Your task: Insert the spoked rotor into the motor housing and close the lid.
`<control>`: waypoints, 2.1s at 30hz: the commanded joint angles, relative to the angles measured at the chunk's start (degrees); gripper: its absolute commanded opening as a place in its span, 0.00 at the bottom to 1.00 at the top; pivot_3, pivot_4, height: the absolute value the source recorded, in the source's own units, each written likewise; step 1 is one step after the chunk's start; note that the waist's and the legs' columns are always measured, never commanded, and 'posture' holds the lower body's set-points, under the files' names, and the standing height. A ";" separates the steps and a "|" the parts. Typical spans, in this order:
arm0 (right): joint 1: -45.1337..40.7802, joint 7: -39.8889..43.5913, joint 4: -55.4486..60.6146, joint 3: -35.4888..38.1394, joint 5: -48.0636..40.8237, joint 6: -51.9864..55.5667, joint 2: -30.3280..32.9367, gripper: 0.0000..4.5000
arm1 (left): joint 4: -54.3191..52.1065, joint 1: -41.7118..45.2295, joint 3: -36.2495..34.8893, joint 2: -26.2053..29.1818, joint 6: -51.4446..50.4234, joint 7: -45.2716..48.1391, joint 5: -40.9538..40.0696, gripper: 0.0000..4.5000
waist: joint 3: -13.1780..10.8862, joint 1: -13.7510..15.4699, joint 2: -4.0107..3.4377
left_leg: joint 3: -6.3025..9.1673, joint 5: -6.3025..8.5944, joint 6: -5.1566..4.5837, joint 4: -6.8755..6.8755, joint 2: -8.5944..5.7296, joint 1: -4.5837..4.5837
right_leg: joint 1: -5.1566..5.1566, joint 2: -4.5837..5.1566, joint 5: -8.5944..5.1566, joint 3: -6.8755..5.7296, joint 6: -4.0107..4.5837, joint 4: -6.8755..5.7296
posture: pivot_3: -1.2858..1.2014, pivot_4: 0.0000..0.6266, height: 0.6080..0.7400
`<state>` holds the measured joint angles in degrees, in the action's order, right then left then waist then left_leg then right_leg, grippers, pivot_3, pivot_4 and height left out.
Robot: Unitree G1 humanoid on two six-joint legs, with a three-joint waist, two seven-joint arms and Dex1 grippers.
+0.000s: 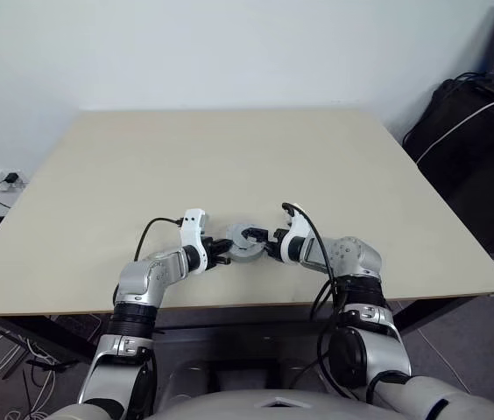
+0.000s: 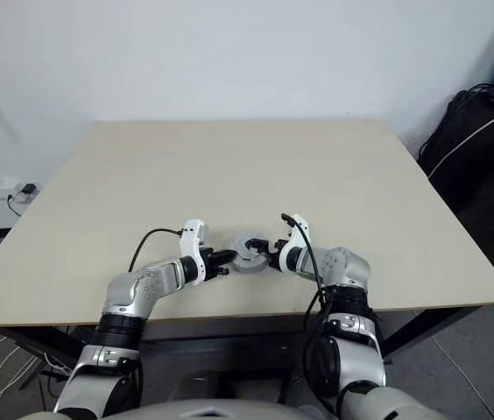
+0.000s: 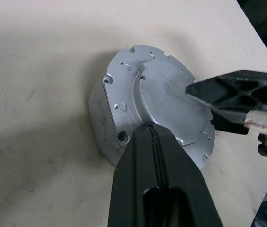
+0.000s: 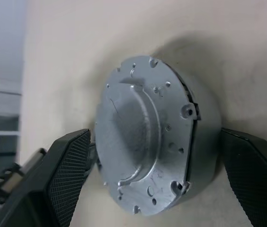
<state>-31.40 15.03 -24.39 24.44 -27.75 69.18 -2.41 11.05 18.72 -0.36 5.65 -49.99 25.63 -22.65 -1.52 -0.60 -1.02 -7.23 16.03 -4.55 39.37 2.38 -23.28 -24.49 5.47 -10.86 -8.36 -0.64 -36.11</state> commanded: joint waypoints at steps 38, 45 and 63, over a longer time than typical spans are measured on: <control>5.26 1.42 7.72 4.10 -13.64 3.17 -7.80 0.96 | 0.91 -1.01 2.01 -0.33 -1.39 0.70 1.77 0.00 | 0.10 -0.78 -0.06 | -0.01 -0.11 0.13 -0.21 0.09 -0.16 | -0.11 -0.13 0.04 0.04 -0.03 0.07 | 0.52 0.00 1.00; 5.54 1.28 7.88 4.11 -13.87 3.43 -7.27 0.51 | 1.10 -0.83 1.90 -0.47 -1.32 0.89 1.97 0.00 | 0.09 -0.51 -0.06 | -0.01 -0.12 0.13 -0.21 0.07 -0.21 | -0.10 -0.13 0.04 0.04 -0.03 0.07 | 0.52 0.00 1.00; 7.04 -0.84 8.84 4.62 -13.33 1.94 -7.09 0.28 | -2.68 -2.02 -0.28 -1.85 1.56 -0.77 1.26 0.00 | 0.09 -0.22 -0.07 | -0.02 -0.10 0.10 -0.21 0.02 -0.27 | -0.07 -0.13 0.04 0.06 -0.04 0.09 | 0.52 0.00 1.00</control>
<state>-23.14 13.60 -17.91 29.61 -37.87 71.79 -8.05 9.46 17.29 -2.01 5.76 -48.58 24.86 -20.32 -1.43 -0.83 -1.09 -7.26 15.93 -4.45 39.16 2.40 -23.56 -24.57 5.35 -10.82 -8.29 -0.68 -36.02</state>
